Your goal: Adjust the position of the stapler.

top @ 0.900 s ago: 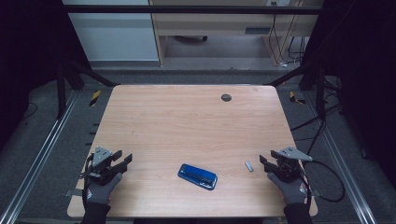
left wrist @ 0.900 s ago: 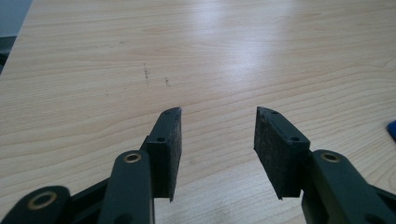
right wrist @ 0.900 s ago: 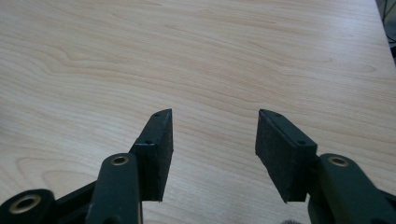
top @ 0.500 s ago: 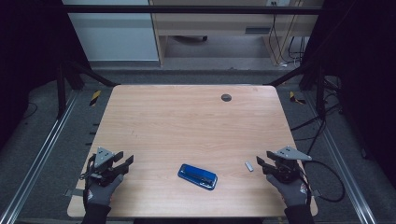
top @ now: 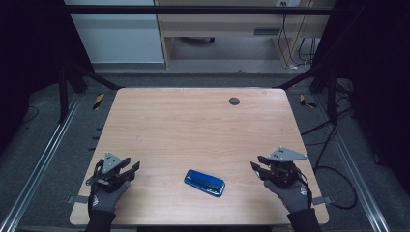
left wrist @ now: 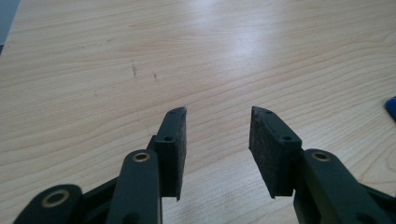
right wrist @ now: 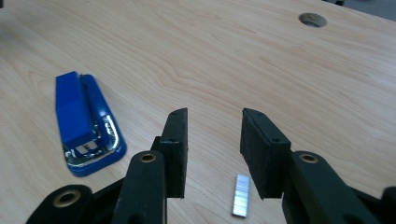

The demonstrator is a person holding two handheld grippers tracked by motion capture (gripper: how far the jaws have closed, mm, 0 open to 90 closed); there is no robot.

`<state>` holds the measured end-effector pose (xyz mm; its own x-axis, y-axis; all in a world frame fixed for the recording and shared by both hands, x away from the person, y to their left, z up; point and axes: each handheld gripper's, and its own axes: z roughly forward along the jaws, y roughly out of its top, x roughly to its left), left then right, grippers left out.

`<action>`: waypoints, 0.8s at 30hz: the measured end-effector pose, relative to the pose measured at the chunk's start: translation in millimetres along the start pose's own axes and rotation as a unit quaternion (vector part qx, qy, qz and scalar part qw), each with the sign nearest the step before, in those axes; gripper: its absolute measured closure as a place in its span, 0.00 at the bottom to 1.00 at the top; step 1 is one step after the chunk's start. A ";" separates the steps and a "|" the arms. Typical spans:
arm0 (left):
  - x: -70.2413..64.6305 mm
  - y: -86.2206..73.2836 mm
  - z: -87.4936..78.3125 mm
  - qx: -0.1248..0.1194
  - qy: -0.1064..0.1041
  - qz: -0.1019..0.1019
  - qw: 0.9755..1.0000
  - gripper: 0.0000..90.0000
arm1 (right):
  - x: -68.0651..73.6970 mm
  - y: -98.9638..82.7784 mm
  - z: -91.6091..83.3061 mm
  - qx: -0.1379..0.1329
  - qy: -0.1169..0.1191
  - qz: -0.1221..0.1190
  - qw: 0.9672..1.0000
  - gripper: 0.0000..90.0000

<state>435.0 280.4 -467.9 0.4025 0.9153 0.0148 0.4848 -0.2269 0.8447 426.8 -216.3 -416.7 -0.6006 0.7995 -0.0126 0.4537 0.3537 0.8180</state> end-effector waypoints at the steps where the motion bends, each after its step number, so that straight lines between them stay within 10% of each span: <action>1: 0.5 -0.2 -0.7 -0.001 -0.001 -0.003 1.000 0.64 | 1.7 2.8 1.1 0.002 0.004 -0.002 1.000 0.70; 24: -0.4 0.8 0.1 0.012 -0.004 0.004 1.000 0.58 | 36.4 57.8 30.8 0.039 0.064 -0.061 0.995 0.66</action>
<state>435.3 279.7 -467.3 0.4120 0.9110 0.0174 0.4997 -0.2418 0.8318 451.4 -151.7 -387.7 -0.7306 0.6820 -0.0322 0.4188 0.4849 0.7677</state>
